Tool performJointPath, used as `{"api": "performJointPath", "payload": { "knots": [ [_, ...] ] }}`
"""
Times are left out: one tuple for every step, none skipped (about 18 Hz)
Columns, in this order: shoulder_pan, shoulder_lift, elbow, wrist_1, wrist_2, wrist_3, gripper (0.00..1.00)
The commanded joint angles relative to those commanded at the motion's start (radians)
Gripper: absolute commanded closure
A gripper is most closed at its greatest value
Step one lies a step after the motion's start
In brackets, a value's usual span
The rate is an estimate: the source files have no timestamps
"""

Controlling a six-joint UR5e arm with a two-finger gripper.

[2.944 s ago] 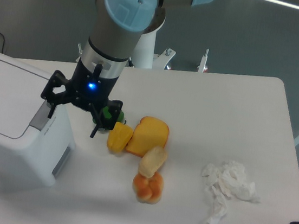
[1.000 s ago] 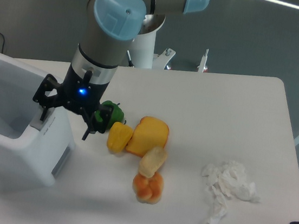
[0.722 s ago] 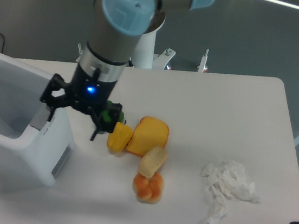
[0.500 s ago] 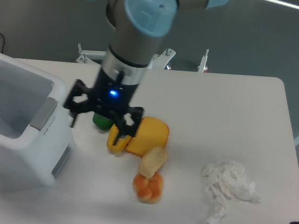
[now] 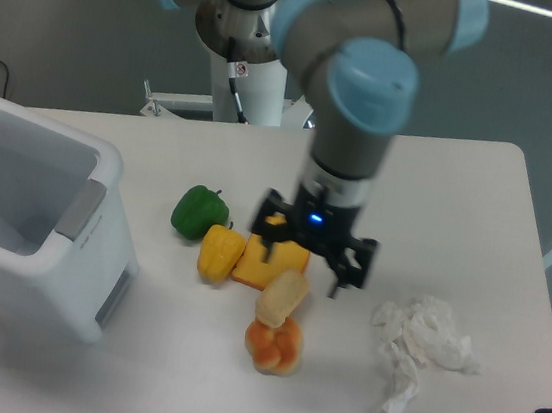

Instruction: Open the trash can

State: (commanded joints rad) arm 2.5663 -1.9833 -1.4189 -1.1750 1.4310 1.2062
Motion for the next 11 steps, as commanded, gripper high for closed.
{"api": "performJointPath", "payload": {
  "knots": [
    [0.012, -0.014, 0.003, 0.006, 0.018, 0.08, 0.0],
    [0.028, -0.023, 0.003, 0.009, 0.037, 0.14, 0.0],
    [0.038, -0.026, 0.005, 0.009, 0.042, 0.177, 0.0],
    [0.043, -0.029, 0.006, 0.009, 0.045, 0.212, 0.0],
    [0.045, -0.032, 0.006, 0.009, 0.045, 0.239, 0.0],
    [0.045, -0.037, 0.006, 0.011, 0.045, 0.251, 0.0],
    [0.045, -0.042, 0.006, 0.014, 0.046, 0.256, 0.0],
    [0.046, -0.048, 0.008, 0.015, 0.046, 0.26, 0.0],
    [0.048, -0.055, 0.017, 0.015, 0.051, 0.268, 0.0],
    [0.048, -0.061, 0.021, 0.012, 0.058, 0.271, 0.0],
    [0.048, -0.062, 0.021, 0.012, 0.059, 0.271, 0.0]
  ]
}}
